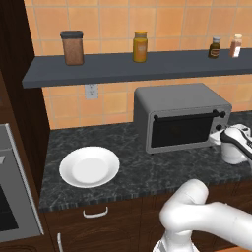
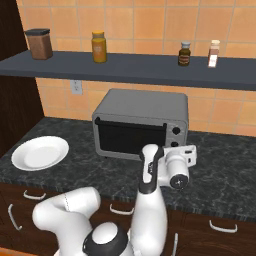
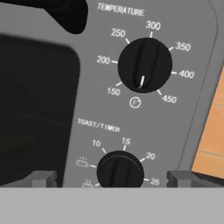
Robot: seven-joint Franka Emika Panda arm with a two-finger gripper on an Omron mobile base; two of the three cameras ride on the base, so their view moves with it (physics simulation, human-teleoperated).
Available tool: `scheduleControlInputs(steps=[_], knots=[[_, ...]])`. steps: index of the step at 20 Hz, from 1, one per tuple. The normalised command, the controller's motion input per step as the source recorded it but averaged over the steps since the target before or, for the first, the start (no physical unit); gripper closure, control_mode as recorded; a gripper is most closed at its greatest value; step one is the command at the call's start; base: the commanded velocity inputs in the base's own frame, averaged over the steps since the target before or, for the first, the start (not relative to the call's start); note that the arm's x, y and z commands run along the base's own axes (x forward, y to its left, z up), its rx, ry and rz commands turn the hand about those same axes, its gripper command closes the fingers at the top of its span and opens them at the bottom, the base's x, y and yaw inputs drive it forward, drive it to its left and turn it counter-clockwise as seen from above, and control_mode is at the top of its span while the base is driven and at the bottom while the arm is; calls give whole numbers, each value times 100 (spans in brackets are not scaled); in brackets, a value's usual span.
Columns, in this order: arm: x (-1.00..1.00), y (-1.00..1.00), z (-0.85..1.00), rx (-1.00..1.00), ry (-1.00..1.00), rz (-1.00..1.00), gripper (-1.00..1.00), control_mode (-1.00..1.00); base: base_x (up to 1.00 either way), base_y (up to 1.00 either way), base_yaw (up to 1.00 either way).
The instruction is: Pick up the kebab skewer and baguette bread, and place them inside the toaster oven. Close the toaster oven door and start by setting the timer.
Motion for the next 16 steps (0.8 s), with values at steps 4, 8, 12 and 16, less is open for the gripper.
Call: scheduleControlInputs(steps=[4,8,12,16], knots=[[10,0,0,0,0,0,-100,-100,0,0,0],[0,0,-3,-1,0,0,-100,-100,0,0,0],[0,0,-5,-2,0,0,-100,-100,0,0,0],[0,0,-7,-1,0,0,-100,-100,0,0,0]])
